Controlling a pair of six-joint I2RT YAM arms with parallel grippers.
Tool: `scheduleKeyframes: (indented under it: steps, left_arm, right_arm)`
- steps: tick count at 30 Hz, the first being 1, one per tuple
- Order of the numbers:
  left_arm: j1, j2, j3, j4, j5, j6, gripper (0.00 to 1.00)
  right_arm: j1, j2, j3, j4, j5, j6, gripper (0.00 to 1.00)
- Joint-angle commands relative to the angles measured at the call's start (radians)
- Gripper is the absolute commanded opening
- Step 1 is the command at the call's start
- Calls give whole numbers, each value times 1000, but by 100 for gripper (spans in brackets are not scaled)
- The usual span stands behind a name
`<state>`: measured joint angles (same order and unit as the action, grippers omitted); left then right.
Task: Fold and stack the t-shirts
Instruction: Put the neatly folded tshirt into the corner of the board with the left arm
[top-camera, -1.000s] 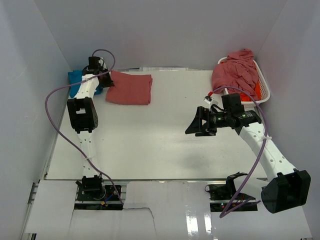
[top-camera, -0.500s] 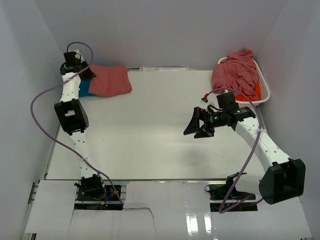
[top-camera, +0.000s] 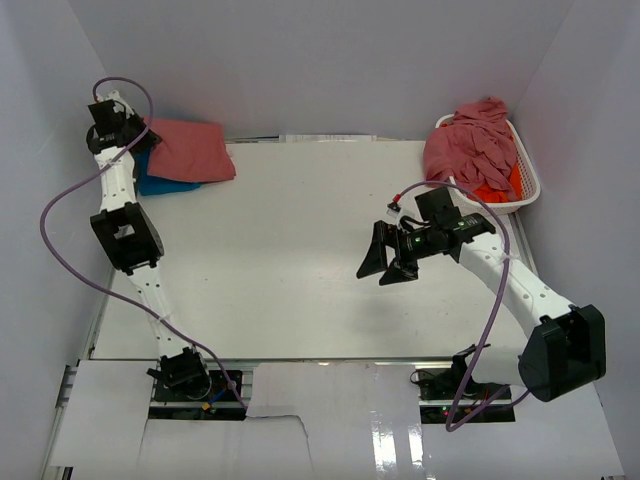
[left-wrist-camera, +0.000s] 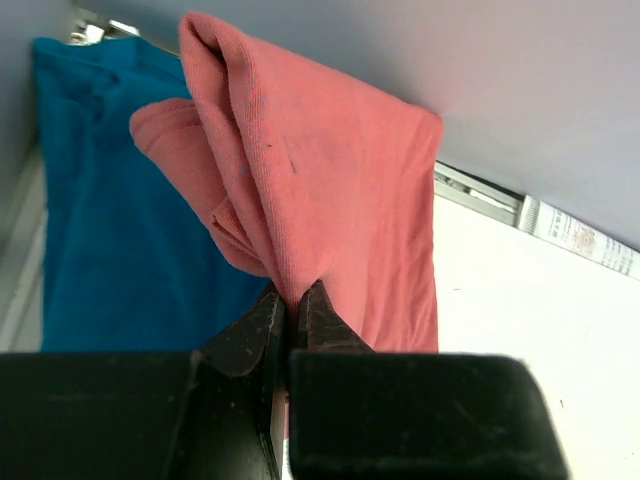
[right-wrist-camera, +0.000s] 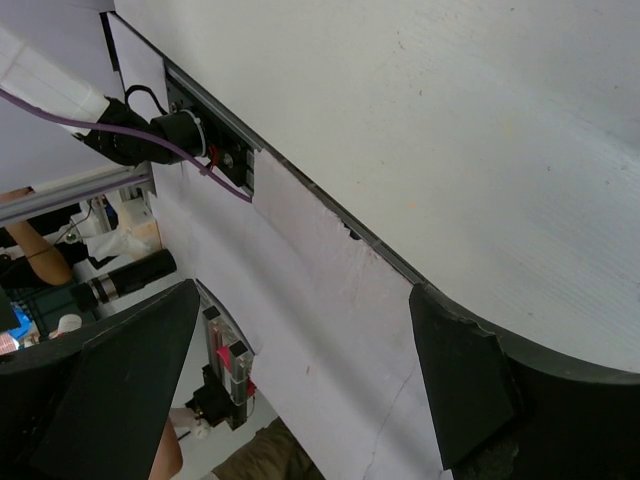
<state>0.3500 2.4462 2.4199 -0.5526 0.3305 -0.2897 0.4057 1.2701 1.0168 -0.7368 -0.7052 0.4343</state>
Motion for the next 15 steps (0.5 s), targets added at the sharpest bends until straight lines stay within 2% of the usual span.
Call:
scheduleKeyframes:
  steps: [1, 7, 15]
  left_arm:
    - [49, -36, 58, 62, 36, -9, 0]
    - [113, -7, 62, 68, 82, -29, 0]
    - [141, 31, 71, 83, 117, -49, 0]
  right_arm:
    - [38, 17, 31, 19, 13, 30, 92]
    - [114, 41, 34, 63, 39, 92, 92]
    - [168, 69, 57, 93, 56, 133, 91]
